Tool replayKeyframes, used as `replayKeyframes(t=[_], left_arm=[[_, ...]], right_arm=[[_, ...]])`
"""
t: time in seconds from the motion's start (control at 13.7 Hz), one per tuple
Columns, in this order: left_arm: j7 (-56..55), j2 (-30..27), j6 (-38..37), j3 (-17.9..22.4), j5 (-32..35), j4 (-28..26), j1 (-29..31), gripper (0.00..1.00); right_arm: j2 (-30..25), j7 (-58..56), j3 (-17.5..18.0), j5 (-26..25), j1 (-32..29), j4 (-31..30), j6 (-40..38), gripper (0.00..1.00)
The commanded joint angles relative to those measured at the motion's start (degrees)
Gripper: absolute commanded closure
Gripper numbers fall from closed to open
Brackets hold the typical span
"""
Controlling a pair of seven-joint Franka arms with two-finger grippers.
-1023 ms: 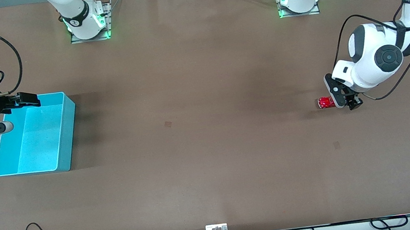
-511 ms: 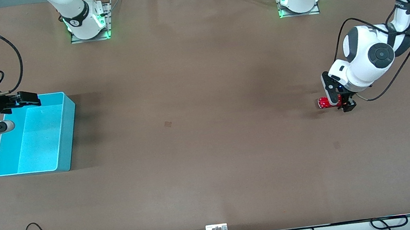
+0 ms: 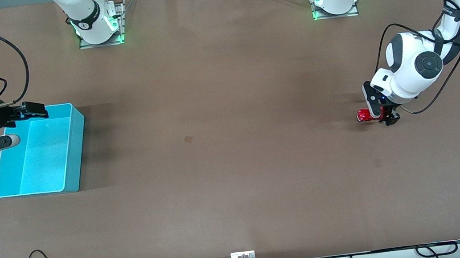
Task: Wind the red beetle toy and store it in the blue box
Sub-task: 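Lower the left gripper and grasp the red car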
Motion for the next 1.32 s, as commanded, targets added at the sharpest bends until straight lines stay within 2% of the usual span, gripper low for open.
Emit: replayKeyframes(t=[0.0, 0.22, 0.51, 0.66, 0.73, 0.95, 1.02, 1.24], left_arm=[[0.72, -0.63, 0.78, -0.97, 1.09, -0.46, 0.54, 0.0], [0.8, -0.45, 1.57, -1.07, 1.0, -0.64, 0.54, 0.0], [0.8, -0.19, 1.66, -1.07, 1.0, -0.64, 0.54, 0.06], [0.8, -0.19, 1.66, -1.15, 1.0, -0.72, 0.54, 0.17], [0.8, -0.19, 1.66, -1.07, 1.0, -0.72, 0.54, 0.32], [0.8, -0.01, 1.66, -1.15, 1.0, -0.72, 0.45, 0.55], [0.8, -0.01, 1.66, -1.15, 1.0, -0.64, 0.45, 0.6], [0.8, 0.07, 1.57, -1.95, 1.0, -0.64, 0.45, 0.65]], right_arm=[[-0.23, -1.08, 0.1, 0.72, -0.22, 0.27, -0.88, 0.0], [-0.23, -1.08, 0.1, 0.72, -0.13, 0.27, -0.88, 0.0], [-0.23, -1.08, 0.1, 0.72, -0.13, 0.27, -0.88, 0.0], [-0.23, -1.08, 0.1, 0.72, -0.13, 0.27, -0.88, 0.0], [-0.23, -1.08, 0.18, 0.72, -0.22, 0.27, -0.88, 0.0], [-0.23, -1.08, 0.1, 0.72, -0.22, 0.27, -0.88, 0.0], [-0.23, -1.08, 0.1, 0.72, -0.22, 0.27, -0.96, 0.0], [-0.23, -0.99, 0.1, 0.72, -0.22, 0.27, -1.58, 0.0]])
